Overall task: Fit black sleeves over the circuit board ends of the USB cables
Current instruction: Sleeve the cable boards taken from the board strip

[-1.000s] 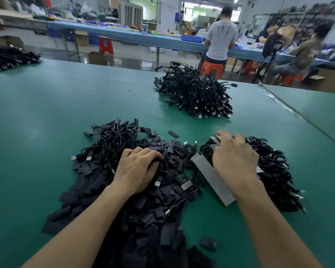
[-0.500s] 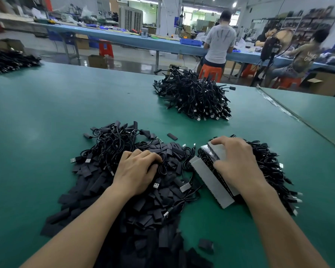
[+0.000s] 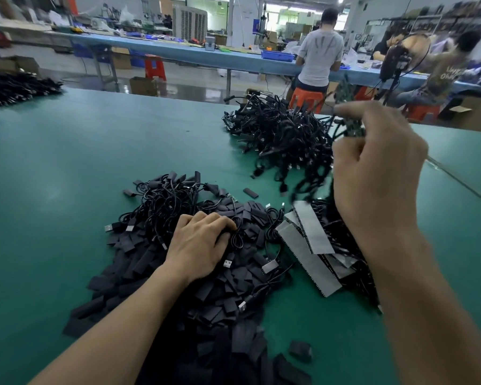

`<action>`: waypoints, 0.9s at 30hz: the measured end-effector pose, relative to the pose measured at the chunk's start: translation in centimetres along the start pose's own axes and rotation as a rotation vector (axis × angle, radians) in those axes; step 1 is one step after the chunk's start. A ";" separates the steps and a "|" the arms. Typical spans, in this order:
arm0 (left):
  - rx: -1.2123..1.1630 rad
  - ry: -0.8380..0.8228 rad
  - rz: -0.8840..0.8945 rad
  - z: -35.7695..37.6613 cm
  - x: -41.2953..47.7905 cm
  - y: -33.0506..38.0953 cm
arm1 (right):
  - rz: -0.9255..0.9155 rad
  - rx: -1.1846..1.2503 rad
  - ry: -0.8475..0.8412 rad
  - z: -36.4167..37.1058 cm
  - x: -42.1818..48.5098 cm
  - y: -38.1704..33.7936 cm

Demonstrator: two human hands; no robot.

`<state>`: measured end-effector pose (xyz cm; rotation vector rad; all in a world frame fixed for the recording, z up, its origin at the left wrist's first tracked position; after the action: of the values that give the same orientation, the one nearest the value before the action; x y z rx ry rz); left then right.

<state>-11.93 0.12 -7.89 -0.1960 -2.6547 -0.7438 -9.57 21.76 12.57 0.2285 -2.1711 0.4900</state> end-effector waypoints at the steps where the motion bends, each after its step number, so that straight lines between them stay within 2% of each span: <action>1: -0.001 0.002 0.001 0.0 0.0 0.0 | -0.015 0.013 -0.046 0.3 0.3 -0.4; 5: -0.013 0.013 0.012 -0.2 -0.1 0.0 | -0.057 0.082 -0.351 3.1 -0.7 -1.3; 8: -0.047 0.005 0.017 -0.4 -0.2 0.0 | -0.030 0.197 -0.322 3.3 -0.9 -1.7; 13: -0.105 0.026 0.003 -0.8 -0.2 -0.1 | 0.074 0.567 -0.280 2.2 0.5 -1.6; 15: -0.134 0.052 0.004 -0.9 -0.1 -0.2 | 0.104 0.601 -0.254 1.6 1.0 -0.9; 16: -0.142 0.077 0.011 -1.0 -0.1 -0.1 | 0.106 0.583 -0.299 1.8 1.1 -0.4; 19: -0.218 0.133 -0.011 -1.4 -0.1 -0.6 | 0.084 0.467 -0.657 3.5 0.2 0.5; 21: -0.286 0.118 -0.015 -1.6 -0.1 -0.8 | 0.043 0.285 -0.812 4.9 -0.5 1.3; 25: -0.354 0.177 -0.010 -2.2 -0.1 -0.6 | -0.026 -0.264 -0.956 7.7 -1.5 3.2; 27: -0.436 0.222 -0.035 -2.2 -0.1 -0.7 | -0.017 -0.373 -0.946 9.0 -2.4 3.0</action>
<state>-11.30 -1.64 -6.52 -0.1693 -2.2641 -1.2717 -15.67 20.65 5.04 0.3081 -3.1161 -0.0905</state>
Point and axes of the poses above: each hand's wrist, its own x-axis towards the middle knuckle, its own z-axis out of the palm, y = z × x, the point moved 4 cm from there along x, towards the middle knuckle, and after that the axes turned 14 degrees about -x, right-handed, at the moved point
